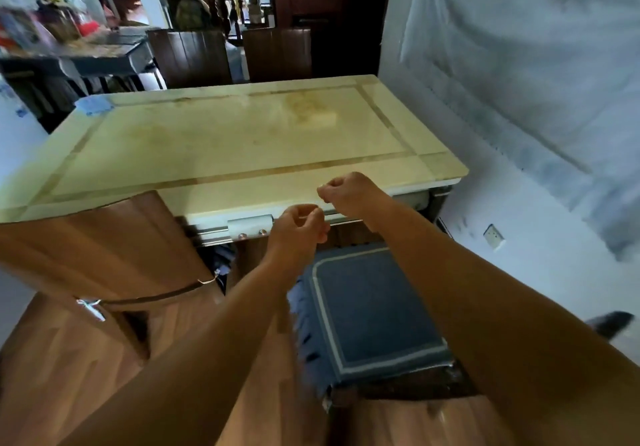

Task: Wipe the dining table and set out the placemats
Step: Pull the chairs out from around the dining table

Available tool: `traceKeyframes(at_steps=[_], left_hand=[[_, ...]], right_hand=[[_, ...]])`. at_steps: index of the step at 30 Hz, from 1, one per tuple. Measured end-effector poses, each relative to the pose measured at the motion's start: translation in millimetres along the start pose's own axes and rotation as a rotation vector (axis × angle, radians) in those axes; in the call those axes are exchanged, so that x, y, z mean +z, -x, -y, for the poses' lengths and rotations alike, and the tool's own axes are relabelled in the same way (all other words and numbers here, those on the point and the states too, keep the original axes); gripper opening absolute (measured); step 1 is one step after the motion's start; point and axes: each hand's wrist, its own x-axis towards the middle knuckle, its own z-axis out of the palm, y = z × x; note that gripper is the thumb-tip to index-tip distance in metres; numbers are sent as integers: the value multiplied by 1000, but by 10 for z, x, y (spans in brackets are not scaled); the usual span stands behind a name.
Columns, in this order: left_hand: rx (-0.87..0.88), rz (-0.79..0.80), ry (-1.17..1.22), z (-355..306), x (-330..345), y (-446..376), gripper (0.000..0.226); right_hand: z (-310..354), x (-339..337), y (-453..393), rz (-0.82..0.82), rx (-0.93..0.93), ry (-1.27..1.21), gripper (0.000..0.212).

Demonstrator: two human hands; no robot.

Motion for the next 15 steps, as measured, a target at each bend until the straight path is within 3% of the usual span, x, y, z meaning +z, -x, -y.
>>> traceKeyframes(at_steps=[6, 12, 15], left_hand=[[19, 153, -3, 258, 490, 521, 9], [50, 186, -121, 544, 785, 1047, 30], [46, 169, -265, 672, 686, 1159, 38]], right_hand=[[-461, -472, 512, -145, 15, -64, 27], [-1111, -860, 1232, -268, 39, 0, 20], [-1492, -1081, 1452, -342, 84, 77, 29]])
